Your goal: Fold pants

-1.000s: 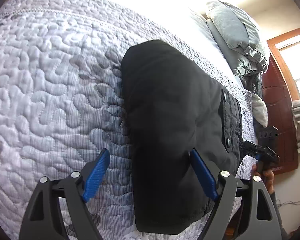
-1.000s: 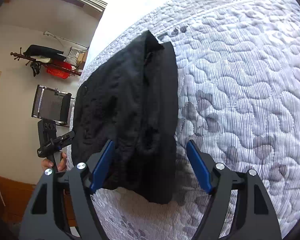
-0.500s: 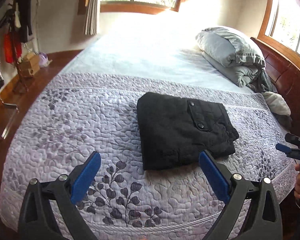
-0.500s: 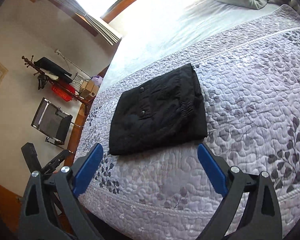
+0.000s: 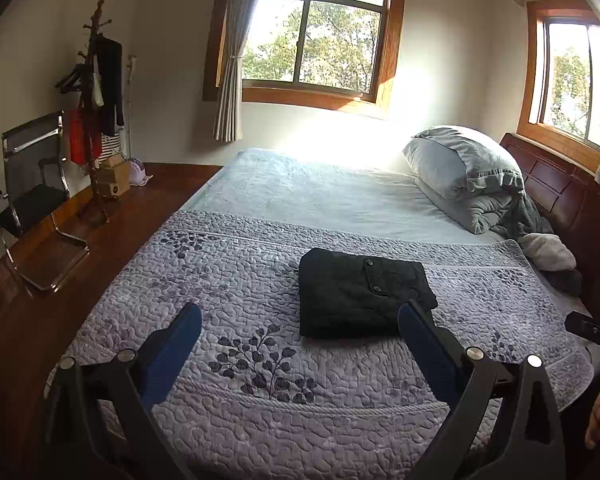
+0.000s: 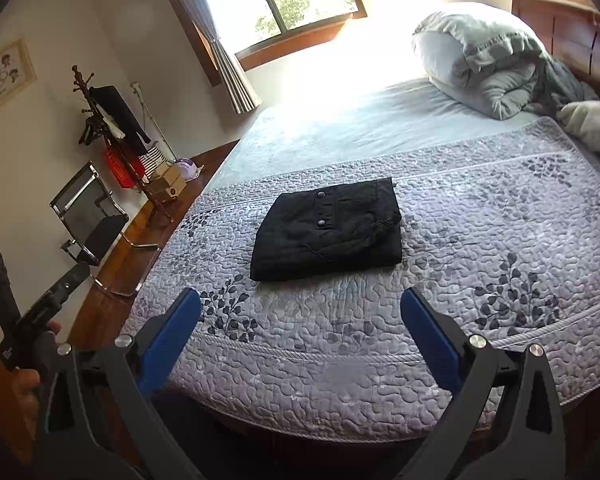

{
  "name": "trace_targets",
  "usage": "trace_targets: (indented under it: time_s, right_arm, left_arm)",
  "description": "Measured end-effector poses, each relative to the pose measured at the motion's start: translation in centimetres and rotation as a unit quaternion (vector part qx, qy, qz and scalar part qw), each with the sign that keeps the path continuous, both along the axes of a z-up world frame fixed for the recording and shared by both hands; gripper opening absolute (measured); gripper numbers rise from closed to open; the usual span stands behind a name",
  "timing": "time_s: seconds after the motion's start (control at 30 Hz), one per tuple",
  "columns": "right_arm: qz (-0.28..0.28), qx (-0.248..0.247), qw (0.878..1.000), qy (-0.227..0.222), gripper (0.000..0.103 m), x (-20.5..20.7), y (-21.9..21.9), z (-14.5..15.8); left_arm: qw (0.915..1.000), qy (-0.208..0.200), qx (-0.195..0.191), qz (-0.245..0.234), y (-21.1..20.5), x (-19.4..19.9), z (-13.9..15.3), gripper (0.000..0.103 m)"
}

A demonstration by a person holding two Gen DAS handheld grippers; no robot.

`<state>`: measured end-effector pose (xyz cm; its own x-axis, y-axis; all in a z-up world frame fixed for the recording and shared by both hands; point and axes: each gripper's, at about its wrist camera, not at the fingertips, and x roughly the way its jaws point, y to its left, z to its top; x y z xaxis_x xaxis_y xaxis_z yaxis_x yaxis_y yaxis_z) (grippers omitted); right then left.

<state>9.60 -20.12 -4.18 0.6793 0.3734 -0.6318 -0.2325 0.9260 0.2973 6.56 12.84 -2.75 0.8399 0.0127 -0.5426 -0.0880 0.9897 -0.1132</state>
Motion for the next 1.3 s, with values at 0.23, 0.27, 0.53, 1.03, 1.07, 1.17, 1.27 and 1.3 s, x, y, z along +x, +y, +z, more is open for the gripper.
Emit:
trace_targets:
  time_s: [0.23,0.27,0.53,1.03,1.07,1.17,1.27,1.3]
  right_arm:
    - [0.034,-0.022,0.998,-0.042,0.1,-6.0,3.1,3.4]
    - [0.033,-0.029,0.998,-0.043,0.1,-6.6,3.5,3.7]
    - [0.026,-0.097,0.993,-0.066,0.1,-10.9,5.8,4.5]
    - [0.01,-0.101,0.991,-0.085,0.1,-14.2,5.1,6.2]
    - [0.011,-0.099,0.991,-0.087,0.1,-14.4,5.1,6.3]
    - [0.017,-0.096,0.992,-0.084,0.1,-14.6,5.4,6.1]
    - [0.022,-0.095,0.992,-0.085,0.1,-14.6,5.6,5.9]
    - [0.021,-0.096,0.992,-0.086,0.1,-14.5,5.6,5.9]
  left_arm:
    - [1.0,0.0,0.003,-0.006,-1.4,-5.9,3.2,0.099]
    - [1.0,0.002,0.003,-0.007,-1.7,-6.5,3.5,0.099]
    - [0.999,0.041,0.009,-0.013,-4.0,-10.4,3.8,0.099]
    - [0.9945,0.07,0.013,-0.077,-7.4,-13.1,4.9,0.099]
    - [0.9953,0.064,0.004,-0.072,-7.3,-13.1,5.0,0.099]
    - [0.9971,0.058,-0.007,-0.049,-6.8,-13.2,4.9,0.099]
    - [0.9981,0.046,0.031,-0.026,-7.0,-13.2,5.0,0.099]
    - [0.9978,0.042,0.044,-0.028,-7.1,-13.3,5.1,0.099]
